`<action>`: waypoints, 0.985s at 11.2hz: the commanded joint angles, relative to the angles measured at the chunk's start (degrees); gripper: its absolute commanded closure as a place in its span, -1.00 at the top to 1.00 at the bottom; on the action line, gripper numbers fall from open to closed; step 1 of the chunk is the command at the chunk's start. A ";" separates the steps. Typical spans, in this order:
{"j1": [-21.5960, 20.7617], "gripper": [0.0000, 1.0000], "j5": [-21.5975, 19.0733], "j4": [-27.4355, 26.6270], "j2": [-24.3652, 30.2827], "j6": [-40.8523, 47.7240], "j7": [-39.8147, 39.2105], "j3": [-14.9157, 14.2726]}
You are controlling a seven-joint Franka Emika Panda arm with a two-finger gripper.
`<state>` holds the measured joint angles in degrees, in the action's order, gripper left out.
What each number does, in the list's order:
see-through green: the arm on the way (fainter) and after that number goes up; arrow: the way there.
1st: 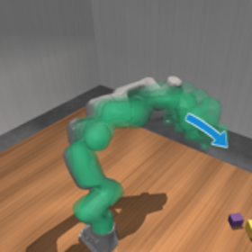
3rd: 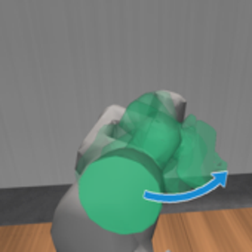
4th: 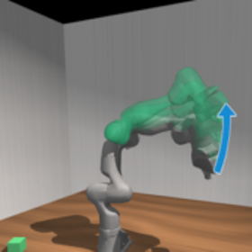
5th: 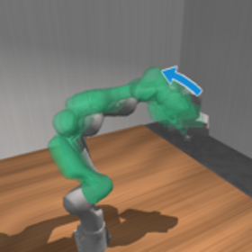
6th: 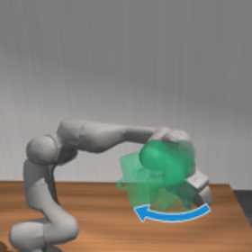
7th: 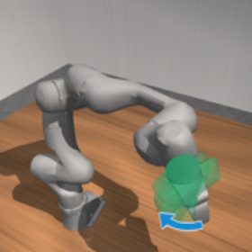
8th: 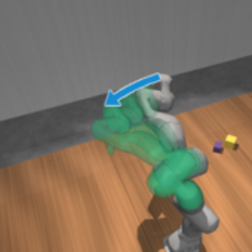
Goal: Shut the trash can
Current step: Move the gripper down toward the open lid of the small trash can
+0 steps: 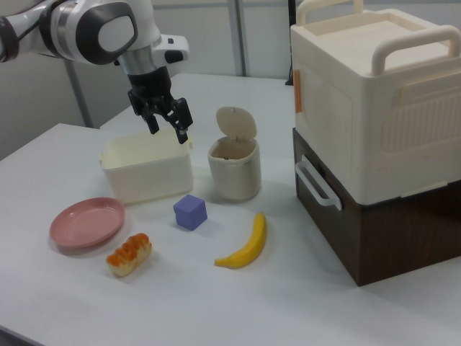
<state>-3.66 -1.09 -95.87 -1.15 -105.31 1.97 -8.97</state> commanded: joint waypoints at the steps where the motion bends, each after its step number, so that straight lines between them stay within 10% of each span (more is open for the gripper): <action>1: -1.09 -0.07 0.30 1.82 -1.92 -3.48 6.34 -0.52; 2: -1.09 -0.81 0.39 1.92 -2.54 -6.28 10.29 -0.52; 3: -1.09 -1.00 0.56 2.18 -3.76 -8.83 11.38 -0.43; 8: -0.91 -1.00 0.91 11.05 -11.15 -19.53 26.54 -0.34; 11: -1.00 -1.00 8.97 12.54 -14.66 -28.70 45.16 -0.17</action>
<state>-3.93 2.15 -85.82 -12.69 -128.81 33.85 -8.93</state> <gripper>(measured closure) 0.991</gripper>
